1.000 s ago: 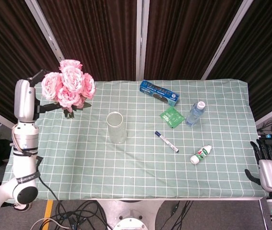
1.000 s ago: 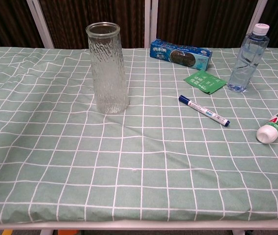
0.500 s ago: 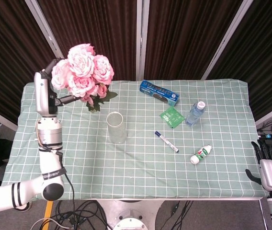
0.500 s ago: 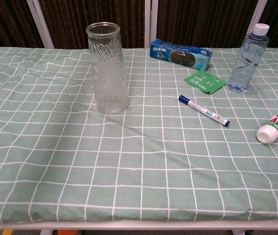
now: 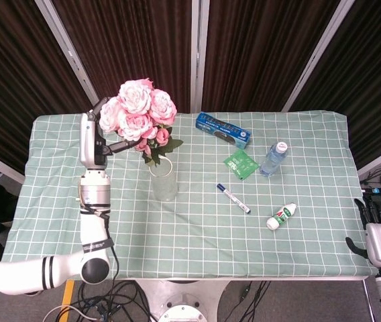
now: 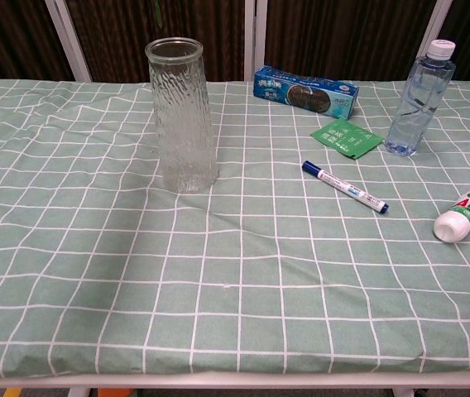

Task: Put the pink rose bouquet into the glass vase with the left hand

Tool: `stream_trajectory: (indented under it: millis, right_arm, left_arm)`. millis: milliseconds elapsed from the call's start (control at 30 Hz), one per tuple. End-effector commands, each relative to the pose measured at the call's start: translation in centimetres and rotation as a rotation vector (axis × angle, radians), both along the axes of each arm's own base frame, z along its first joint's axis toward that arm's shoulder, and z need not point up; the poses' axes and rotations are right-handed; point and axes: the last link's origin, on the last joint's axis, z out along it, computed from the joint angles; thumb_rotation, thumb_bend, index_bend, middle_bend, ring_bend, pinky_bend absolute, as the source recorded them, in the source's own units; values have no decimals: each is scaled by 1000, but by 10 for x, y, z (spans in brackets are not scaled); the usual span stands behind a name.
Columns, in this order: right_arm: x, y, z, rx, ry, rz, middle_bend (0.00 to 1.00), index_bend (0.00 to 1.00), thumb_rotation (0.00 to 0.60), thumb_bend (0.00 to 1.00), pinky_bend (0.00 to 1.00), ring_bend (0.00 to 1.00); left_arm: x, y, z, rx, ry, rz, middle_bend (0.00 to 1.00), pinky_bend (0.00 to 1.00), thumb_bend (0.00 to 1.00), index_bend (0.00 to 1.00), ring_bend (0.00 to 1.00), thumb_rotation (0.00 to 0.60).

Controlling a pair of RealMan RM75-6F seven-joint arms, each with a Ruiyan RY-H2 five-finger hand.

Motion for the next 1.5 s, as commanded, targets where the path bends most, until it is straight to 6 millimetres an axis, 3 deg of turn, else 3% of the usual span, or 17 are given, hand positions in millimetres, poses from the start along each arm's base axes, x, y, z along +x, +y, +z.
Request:
stream_trajectory:
  millis: [33,600,967,1067,1233,1333,1500]
  right_arm:
    - [0,0,0,1,0,-1,0,0,600,170,0,0]
    - [-4,-1,-3,9,-24,-21,0,0,600,170,0,0]
    - [-7,-1,-3,12,-34,-34,0,0,600,171,0,0]
    - [-8,-1,-3,10,-36,-36,0,0,600,171,0,0]
    - [-9,-1,-3,11,-39,-38,0,0,600,171,0,0]
    - [-8,-1,-2,10,-42,-35,0,0,600,171,0,0]
    - [-8,-1,-3,11,-42,-36,0,0,600,171,0,0]
  left_arm:
    - [0,1,-8,-8,4,1,538,570,93,493,554,600]
    - [-14,-9,-83,-54,120,-2,534,564,93,482,551,600]
    - [-27,-15,-106,-120,136,-48,472,528,93,435,490,600]
    - [-30,-16,-109,-143,145,-75,403,488,82,347,423,600]
    - [-40,-17,-114,-209,180,-123,133,301,44,36,194,600]
    - [-47,-15,-112,-258,161,-95,73,251,42,3,131,600]
    - [-58,-11,-103,-269,118,-50,58,211,42,0,98,600]
